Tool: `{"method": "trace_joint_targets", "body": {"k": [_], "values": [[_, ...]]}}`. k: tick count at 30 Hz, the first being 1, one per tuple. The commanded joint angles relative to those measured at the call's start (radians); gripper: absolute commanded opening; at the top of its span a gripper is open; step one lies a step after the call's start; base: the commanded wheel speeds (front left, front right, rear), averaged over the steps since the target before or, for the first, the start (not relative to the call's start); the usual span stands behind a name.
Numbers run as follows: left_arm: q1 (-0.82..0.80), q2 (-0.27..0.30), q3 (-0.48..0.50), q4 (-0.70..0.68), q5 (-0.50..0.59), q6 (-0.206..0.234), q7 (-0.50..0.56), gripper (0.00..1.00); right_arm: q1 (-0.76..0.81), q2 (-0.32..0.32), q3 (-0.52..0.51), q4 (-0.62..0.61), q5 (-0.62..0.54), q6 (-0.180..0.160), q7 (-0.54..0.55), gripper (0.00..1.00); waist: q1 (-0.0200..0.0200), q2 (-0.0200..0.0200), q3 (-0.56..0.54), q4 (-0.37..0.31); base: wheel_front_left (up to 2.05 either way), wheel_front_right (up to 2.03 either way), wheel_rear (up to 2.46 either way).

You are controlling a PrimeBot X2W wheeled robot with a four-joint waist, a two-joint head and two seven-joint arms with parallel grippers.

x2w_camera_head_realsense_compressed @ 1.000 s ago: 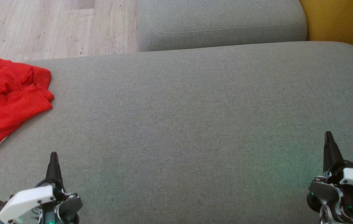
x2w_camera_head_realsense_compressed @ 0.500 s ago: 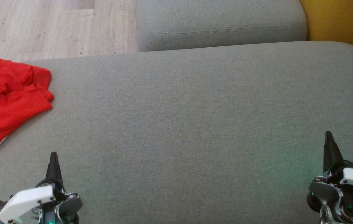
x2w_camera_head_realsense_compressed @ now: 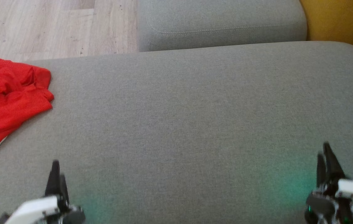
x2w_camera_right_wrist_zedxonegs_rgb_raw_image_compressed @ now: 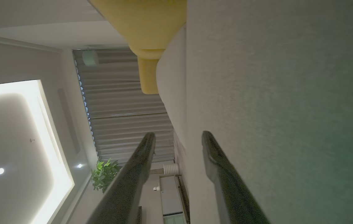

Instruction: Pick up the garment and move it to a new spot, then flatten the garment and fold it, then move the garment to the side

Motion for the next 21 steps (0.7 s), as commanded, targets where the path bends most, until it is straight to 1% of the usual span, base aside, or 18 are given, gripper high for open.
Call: {"method": "trace_joint_targets", "body": {"k": [1, 13, 17, 21], "values": [[0.005, 0.000, -0.002, 0.006, 0.001, 0.000, -0.002, 1.00, 0.005, 0.001, 0.002, 0.007, 0.000, 0.000, -0.002, 1.00, 0.0000, 0.0000, 0.000, 0.000, 0.00, 0.00, 0.00], [0.023, 0.000, -0.026, -0.030, 0.031, 0.011, -0.037, 1.00, 0.016, 0.000, 0.022, -0.008, -0.039, 0.001, -0.037, 1.00, 0.0000, 0.0000, -0.009, 0.001, 0.00, 0.00, 0.00], [0.028, 0.001, -0.033, -0.048, 0.064, 0.017, -0.049, 1.00, 0.018, 0.000, 0.023, -0.016, -0.075, 0.001, -0.049, 1.00, 0.0000, 0.0000, -0.011, 0.002, 0.00, 0.00, 0.00], [0.031, 0.001, -0.041, -0.069, 0.108, 0.026, -0.061, 1.00, 0.020, -0.001, 0.028, -0.036, -0.135, 0.001, -0.061, 1.00, 0.0000, 0.0000, -0.014, 0.003, 0.00, 0.00, 0.00]]}}
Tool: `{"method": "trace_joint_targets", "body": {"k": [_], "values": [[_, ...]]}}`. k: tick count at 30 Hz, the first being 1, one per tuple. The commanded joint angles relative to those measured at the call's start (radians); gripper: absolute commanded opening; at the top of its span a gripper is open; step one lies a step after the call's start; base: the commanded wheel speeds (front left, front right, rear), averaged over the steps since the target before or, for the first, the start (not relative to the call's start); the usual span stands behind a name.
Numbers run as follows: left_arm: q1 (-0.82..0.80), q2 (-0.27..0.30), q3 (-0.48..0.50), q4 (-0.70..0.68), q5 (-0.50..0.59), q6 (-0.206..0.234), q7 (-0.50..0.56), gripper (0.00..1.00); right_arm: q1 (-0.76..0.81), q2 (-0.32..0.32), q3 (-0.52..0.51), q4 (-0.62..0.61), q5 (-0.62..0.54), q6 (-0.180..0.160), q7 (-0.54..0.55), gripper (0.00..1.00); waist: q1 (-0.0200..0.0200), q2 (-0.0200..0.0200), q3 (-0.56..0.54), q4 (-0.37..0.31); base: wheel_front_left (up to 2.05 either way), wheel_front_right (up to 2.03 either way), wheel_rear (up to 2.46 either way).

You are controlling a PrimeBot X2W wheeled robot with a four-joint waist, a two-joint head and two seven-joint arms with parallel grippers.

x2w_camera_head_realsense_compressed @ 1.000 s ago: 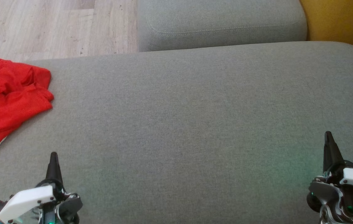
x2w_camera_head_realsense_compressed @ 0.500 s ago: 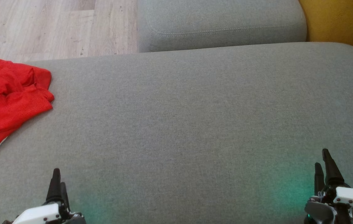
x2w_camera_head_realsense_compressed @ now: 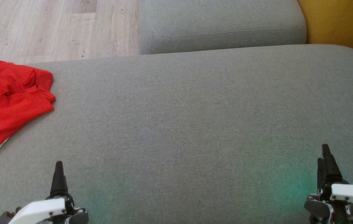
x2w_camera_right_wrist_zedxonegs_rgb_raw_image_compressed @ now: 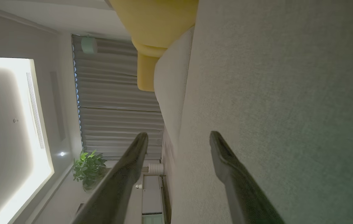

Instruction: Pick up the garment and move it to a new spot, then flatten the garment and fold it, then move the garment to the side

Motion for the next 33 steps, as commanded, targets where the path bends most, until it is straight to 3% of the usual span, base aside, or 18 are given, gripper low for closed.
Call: {"method": "trace_joint_targets", "body": {"k": [1, 8, 33], "values": [[-0.021, 0.003, -0.005, -0.047, 0.030, 0.001, -0.011, 1.00, -0.031, -0.004, 0.007, -0.049, -0.042, 0.001, -0.013, 1.00, -0.0001, -0.0001, -0.001, 0.001, 0.00, 0.00, 0.00], [-0.015, 0.004, -0.032, -0.086, 0.128, 0.017, -0.035, 1.00, -0.018, -0.005, 0.033, -0.099, -0.195, 0.002, -0.037, 1.00, -0.0001, -0.0001, -0.007, 0.004, 0.00, 0.00, 0.00], [0.022, 0.016, -0.102, -0.106, 0.559, 0.051, -0.106, 1.00, 0.009, -0.007, 0.110, -0.126, -0.543, 0.003, -0.108, 1.00, -0.0001, -0.0001, -0.019, 0.016, 0.00, 0.00, 0.00]]}}
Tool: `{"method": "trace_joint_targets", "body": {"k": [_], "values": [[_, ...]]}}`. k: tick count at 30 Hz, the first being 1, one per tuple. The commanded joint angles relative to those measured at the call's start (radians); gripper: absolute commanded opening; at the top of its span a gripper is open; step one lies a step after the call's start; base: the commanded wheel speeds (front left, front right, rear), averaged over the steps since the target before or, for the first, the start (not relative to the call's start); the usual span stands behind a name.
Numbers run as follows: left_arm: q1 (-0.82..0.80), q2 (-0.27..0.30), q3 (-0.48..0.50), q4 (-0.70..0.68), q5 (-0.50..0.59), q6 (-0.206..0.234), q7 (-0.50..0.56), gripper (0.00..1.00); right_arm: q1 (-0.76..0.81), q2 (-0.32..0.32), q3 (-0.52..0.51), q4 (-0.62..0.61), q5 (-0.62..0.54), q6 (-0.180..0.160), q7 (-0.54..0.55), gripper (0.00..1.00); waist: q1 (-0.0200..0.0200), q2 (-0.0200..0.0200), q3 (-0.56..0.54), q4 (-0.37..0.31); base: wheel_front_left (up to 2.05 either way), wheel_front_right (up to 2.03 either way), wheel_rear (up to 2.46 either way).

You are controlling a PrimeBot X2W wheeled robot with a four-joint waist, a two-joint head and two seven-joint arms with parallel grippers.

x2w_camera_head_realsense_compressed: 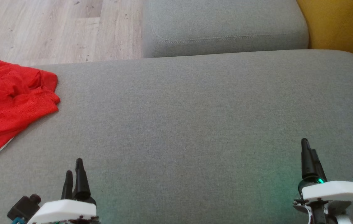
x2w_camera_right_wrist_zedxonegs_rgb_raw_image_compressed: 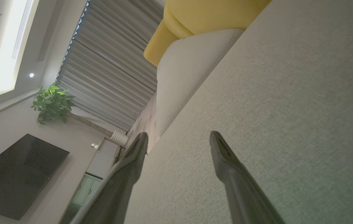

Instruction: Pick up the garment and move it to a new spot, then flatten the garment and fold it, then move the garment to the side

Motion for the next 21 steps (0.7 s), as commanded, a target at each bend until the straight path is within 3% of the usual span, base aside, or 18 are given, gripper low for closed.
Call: {"method": "trace_joint_targets", "body": {"k": [1, 21], "values": [[-0.018, 0.011, 0.001, -0.042, 0.034, 0.003, -0.014, 1.00, -0.017, -0.006, 0.015, -0.040, -0.031, 0.004, -0.017, 1.00, 0.0000, -0.0001, 0.000, 0.001, 0.00, 0.00, 0.00], [0.009, 0.020, -0.037, -0.042, 0.288, 0.035, -0.073, 1.00, -0.006, -0.008, 0.070, -0.039, -0.293, 0.005, -0.076, 1.00, -0.0001, -0.0001, -0.007, 0.011, 0.00, 0.00, 0.00]]}}
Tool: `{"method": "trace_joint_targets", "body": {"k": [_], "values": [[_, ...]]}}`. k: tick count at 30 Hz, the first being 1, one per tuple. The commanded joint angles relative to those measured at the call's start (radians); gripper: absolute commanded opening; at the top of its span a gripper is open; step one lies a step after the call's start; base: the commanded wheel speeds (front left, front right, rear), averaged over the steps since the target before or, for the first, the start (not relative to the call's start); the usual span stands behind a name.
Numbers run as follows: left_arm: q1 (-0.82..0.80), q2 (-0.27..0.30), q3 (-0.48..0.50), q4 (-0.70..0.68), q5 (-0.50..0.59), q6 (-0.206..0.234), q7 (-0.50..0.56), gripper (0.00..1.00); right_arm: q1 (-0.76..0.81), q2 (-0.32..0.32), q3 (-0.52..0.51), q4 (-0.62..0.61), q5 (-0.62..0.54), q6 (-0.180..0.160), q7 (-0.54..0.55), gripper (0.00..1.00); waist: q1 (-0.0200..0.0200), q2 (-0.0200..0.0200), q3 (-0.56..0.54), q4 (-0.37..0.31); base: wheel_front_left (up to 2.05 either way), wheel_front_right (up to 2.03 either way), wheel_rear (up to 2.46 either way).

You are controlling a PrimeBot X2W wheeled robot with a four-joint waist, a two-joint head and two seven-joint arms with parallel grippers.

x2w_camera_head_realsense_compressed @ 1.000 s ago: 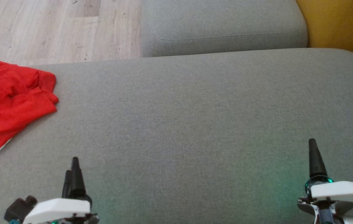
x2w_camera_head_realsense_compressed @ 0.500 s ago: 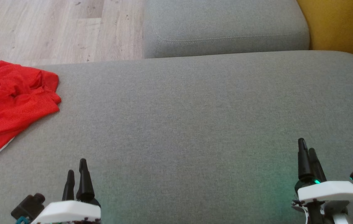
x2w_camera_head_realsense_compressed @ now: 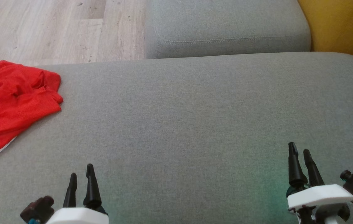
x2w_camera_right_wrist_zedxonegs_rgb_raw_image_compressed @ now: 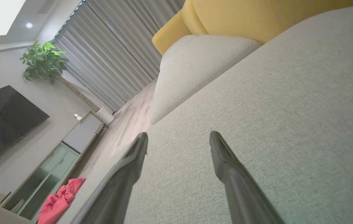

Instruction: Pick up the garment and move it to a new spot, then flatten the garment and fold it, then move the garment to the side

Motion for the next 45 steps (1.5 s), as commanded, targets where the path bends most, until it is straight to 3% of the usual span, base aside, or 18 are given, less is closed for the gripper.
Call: {"method": "trace_joint_targets", "body": {"k": [1, 45], "values": [[-0.024, 0.014, 0.012, -0.036, 0.044, 0.007, -0.016, 1.00, -0.024, -0.008, 0.025, -0.039, -0.045, 0.005, -0.018, 1.00, 0.0000, 0.0000, 0.000, 0.001, 0.00, 0.00, 0.00], [-0.001, 0.031, -0.067, 0.020, 0.493, 0.074, -0.128, 1.00, -0.023, -0.011, 0.139, 0.004, -0.587, 0.008, -0.147, 1.00, -0.0001, 0.0000, -0.001, 0.023, 0.00, 0.00, 0.00]]}}
